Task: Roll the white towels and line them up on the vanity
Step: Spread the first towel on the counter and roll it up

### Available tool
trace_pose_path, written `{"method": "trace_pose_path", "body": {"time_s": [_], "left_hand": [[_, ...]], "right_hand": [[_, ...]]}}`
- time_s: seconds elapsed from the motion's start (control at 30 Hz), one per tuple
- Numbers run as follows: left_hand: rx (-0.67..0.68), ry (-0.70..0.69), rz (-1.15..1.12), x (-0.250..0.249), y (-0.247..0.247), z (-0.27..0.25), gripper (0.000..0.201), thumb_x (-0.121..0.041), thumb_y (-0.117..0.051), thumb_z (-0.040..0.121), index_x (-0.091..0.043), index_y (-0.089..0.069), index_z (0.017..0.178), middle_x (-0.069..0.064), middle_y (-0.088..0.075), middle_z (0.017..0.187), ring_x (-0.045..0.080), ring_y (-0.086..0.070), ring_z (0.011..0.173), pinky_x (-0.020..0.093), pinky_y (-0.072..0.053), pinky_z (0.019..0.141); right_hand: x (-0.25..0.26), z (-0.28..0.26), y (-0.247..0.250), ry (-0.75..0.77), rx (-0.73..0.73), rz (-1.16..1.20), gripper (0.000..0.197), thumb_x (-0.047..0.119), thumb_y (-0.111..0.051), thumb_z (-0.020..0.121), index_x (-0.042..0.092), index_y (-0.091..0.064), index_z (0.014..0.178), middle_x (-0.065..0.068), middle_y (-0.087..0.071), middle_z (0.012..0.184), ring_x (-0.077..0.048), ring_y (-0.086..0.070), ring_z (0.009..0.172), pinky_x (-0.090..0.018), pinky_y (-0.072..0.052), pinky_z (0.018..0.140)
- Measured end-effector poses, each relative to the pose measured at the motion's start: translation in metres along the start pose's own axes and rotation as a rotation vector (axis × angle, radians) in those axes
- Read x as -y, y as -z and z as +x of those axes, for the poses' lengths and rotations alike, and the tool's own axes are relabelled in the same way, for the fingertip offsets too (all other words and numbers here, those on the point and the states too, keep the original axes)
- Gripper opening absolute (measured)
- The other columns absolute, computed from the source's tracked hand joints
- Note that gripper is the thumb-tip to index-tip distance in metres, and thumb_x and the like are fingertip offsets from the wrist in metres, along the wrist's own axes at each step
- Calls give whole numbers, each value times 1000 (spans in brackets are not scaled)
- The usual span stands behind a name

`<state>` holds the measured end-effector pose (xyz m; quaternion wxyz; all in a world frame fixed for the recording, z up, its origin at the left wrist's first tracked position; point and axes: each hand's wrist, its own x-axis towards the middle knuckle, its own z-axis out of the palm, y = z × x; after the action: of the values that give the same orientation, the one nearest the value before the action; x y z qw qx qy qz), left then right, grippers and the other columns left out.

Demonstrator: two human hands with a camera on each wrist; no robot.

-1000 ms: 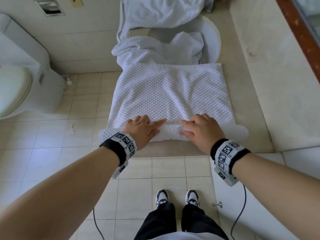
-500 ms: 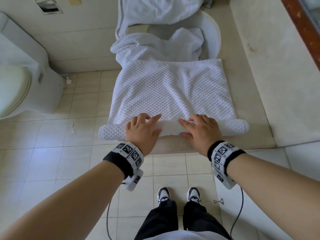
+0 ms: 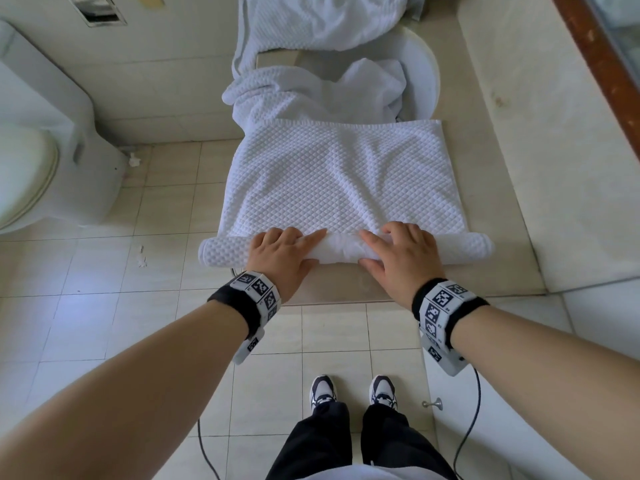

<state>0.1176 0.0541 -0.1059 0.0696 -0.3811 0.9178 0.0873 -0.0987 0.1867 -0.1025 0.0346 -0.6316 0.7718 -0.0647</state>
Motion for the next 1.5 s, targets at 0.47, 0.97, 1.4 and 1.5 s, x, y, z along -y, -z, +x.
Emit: {"method": "trace_pose_path", "body": {"time_s": [0.47,0.97,1.4,1.5], "left_hand": [[103,-45,-8,0,4,3,57,-59,-24,99,-47,-10,152,-9,-48,122,18,-45,114,40,-33,103],[228,-39,-103,-20,11,-10,52,-59,-16,100,-50,-12,150,-9,-56,115,19,-53,112,43,-38,101],[144,25,-1,-23,6,2,61,-71,-11,93,-48,-14,150,-2,-34,141,27,-36,128,49,-29,109],[154,45,-11,-23,8,3,60,-71,-12,94,-50,-16,149,-2,-33,143,27,-34,131,50,-28,110]], "right_hand": [[-9,-5,-6,35,75,-53,58,62,-42,91,35,-48,142,0,-55,100,-24,-50,92,-42,-40,83],[-30,0,17,67,490,142,72,79,-15,87,47,-25,151,0,-59,123,-20,-55,107,-35,-44,93],[-26,-7,8,91,198,55,66,70,-30,91,33,-42,146,0,-47,111,-20,-48,100,-40,-44,89],[-12,-26,4,95,-8,98,48,49,-50,93,25,-55,135,-3,-51,110,-23,-49,96,-43,-45,85]]}}
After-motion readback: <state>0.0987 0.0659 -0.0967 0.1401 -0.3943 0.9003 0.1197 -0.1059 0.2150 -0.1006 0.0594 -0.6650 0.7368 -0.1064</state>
